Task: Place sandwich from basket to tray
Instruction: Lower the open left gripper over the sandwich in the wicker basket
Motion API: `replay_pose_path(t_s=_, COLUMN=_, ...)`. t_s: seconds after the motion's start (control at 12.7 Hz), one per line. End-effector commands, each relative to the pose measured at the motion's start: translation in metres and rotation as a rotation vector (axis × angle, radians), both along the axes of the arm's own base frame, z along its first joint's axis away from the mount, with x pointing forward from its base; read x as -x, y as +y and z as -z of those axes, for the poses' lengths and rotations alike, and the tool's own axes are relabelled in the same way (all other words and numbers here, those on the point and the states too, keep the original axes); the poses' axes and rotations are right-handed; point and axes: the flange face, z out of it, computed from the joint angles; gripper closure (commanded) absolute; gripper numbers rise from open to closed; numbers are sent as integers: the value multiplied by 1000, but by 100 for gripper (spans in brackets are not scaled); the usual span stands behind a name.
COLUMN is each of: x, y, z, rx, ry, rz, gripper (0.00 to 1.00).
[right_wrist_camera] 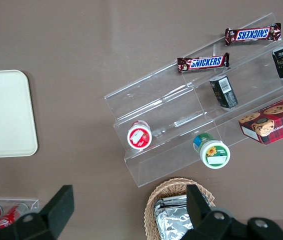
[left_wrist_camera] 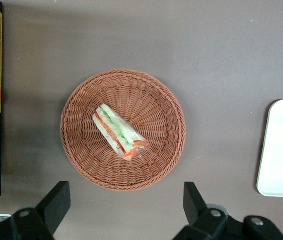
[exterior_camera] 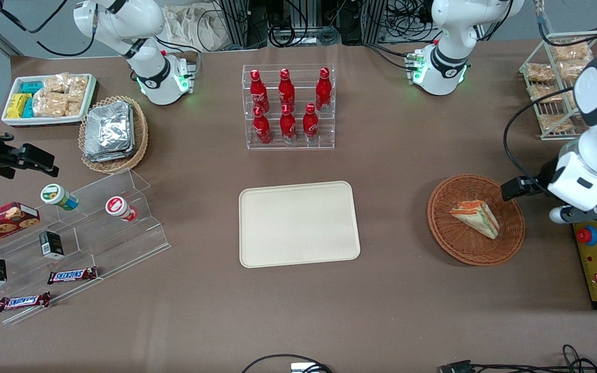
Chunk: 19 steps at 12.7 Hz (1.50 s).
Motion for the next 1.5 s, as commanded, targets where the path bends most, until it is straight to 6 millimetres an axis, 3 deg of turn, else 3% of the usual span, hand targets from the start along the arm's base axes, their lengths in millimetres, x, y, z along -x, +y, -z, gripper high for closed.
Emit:
replay_pose_path(t_s=0.0, x=-8, y=12, z=0, rx=2, ry=21, rz=-9, gripper=0)
replay_pose_path(t_s=0.16, x=-10, y=19, z=4, rx=-2, ry=27, rz=-18, gripper=0)
replay_pose_path(t_s=0.32, x=-20, y=26, z=37, rx=-18, ry=59, rz=-62, gripper=0)
replay_pose_path(t_s=0.47, x=-21, y=48, z=55, rx=-21, ry=48, rz=-304, gripper=0)
replay_pose_path(t_s=0.63, x=-15, y=42, z=78, rx=-63, ry=81, rz=-617, gripper=0)
replay_pose_path(t_s=0.79, x=-10, y=30, z=112, rx=-86, ry=64, rz=-815, gripper=0)
replay_pose_path(t_s=1.18, x=19, y=30, z=203, rx=-32, ry=-29, rz=-860, gripper=0)
replay_pose_path(t_s=1.42, x=41, y=29, z=238, rx=-6, ry=-67, rz=-862, gripper=0)
